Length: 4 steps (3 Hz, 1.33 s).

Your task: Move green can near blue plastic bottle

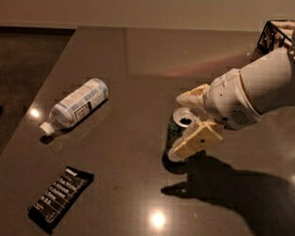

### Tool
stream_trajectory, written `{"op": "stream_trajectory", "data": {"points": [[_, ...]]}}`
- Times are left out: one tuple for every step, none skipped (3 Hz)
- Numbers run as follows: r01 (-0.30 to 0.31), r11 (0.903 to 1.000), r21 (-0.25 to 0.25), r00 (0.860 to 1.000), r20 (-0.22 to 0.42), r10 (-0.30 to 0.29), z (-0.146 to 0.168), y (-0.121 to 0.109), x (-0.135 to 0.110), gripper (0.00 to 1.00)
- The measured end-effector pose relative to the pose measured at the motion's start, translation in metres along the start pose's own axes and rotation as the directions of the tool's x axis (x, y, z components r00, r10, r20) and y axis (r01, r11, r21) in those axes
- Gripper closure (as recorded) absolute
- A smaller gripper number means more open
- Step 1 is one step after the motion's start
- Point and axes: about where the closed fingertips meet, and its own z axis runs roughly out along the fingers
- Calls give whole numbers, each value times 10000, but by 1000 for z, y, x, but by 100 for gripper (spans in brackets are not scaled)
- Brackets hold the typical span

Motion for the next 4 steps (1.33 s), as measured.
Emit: {"op": "stream_trajectory", "data": {"points": [[-2,10000,45,10000,53,1,2,0,-2,42],[86,9999,110,10000,-2,-86,0,-3,-10,65],[278,9996,90,9996,79,-279,-5,-12,-34,88],[590,9983,-11,9975,389,-589,-3,-28,-69,100]]}}
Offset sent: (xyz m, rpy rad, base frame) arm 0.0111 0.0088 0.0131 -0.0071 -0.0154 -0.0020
